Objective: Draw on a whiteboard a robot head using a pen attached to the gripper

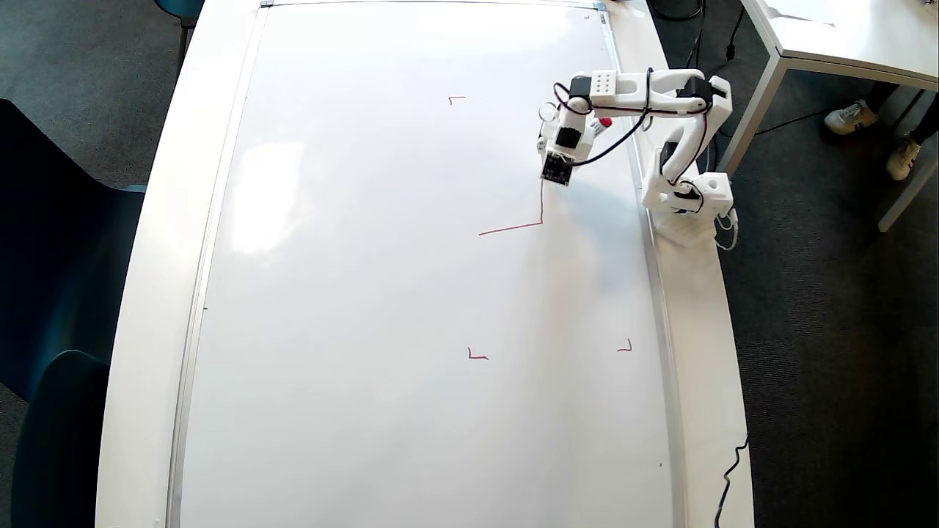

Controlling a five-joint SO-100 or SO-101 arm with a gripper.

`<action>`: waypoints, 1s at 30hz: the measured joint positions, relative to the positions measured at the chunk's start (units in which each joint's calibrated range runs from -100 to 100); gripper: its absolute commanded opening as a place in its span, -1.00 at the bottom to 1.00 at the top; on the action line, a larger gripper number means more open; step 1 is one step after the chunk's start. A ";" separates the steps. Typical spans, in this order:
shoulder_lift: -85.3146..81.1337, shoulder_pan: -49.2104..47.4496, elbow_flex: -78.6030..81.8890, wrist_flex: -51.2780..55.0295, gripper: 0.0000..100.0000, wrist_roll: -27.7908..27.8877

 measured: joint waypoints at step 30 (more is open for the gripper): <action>12.88 15.61 -16.54 -1.01 -0.97 5.28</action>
